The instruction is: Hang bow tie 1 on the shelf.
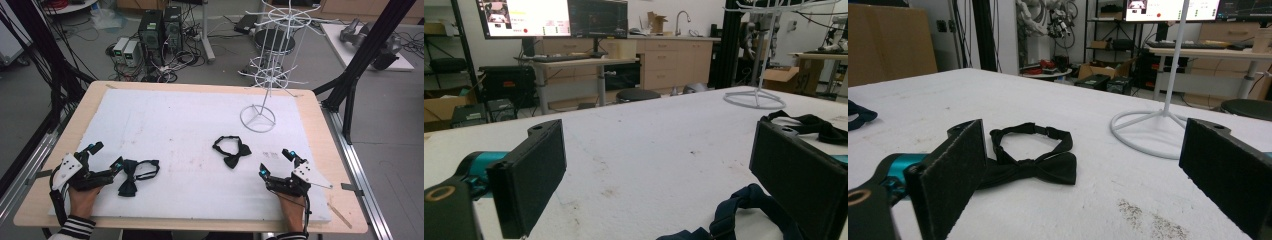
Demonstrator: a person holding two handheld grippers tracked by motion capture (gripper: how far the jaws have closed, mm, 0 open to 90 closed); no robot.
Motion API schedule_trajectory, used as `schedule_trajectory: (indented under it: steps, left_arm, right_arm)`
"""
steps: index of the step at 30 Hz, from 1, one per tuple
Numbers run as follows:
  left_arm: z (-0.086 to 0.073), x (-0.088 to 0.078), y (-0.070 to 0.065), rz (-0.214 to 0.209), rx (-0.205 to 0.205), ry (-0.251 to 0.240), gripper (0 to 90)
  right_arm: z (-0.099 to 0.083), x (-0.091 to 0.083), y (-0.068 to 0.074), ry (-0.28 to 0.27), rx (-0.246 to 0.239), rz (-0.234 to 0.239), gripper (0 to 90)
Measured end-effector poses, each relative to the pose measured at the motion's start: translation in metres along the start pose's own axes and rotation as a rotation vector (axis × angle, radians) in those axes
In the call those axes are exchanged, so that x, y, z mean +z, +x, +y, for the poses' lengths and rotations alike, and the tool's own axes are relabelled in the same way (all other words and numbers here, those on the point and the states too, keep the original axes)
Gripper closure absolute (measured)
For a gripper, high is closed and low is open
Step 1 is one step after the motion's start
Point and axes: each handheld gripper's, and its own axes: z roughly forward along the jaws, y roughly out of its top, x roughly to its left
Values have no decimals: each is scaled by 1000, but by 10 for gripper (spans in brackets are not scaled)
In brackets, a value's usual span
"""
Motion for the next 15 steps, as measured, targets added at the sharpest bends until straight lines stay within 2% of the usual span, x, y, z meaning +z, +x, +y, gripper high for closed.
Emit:
schedule_trajectory:
  steps: [4,10,15]
  left_arm:
    - [0,0,0,-3,1,7,85]
    - [0,0,0,1,1,2,85]
    - [1,2,0,5,0,21,85]
  right_arm:
    - [0,0,0,1,10,2,45]
    - [0,0,0,-2,-1,4,45]
    - [0,0,-1,-8,0,1,45]
